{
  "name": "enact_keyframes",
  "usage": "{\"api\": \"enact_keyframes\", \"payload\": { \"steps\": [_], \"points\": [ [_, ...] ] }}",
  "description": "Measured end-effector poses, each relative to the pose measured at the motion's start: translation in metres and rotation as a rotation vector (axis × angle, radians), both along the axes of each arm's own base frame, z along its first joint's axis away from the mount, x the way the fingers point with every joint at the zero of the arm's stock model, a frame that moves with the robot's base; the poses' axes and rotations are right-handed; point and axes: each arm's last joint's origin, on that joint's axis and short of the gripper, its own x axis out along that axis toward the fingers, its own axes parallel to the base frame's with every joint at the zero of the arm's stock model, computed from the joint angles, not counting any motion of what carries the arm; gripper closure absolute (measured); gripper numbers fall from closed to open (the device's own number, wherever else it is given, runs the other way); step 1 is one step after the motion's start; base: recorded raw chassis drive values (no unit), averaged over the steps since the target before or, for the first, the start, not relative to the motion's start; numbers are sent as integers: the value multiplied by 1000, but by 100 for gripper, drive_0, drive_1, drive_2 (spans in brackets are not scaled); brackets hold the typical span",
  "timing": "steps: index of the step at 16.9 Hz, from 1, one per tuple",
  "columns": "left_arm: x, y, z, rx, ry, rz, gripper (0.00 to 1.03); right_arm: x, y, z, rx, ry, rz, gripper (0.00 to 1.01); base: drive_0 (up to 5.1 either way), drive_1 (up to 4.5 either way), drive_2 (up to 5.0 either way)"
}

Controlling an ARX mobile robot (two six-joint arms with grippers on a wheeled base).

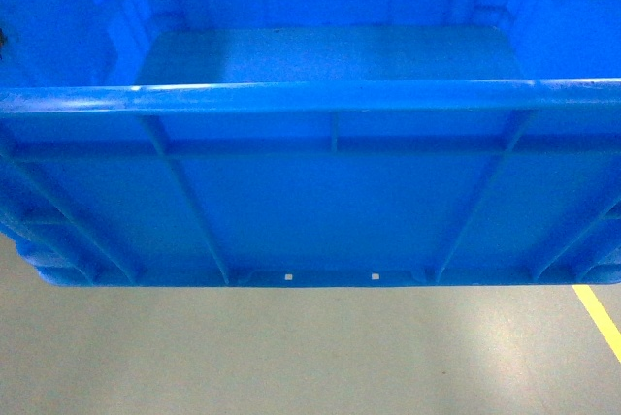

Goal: Place box next to blue box on left shelf

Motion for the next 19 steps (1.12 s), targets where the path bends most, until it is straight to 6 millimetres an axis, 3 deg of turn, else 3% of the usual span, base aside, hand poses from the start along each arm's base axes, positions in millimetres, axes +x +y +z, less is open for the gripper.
{"api": "enact_keyframes", "payload": {
  "steps": [19],
  "points": [
    [0,0,0,0,0,0,96,0,0,0,0,1,0,92,8,434,-417]
  ]
}}
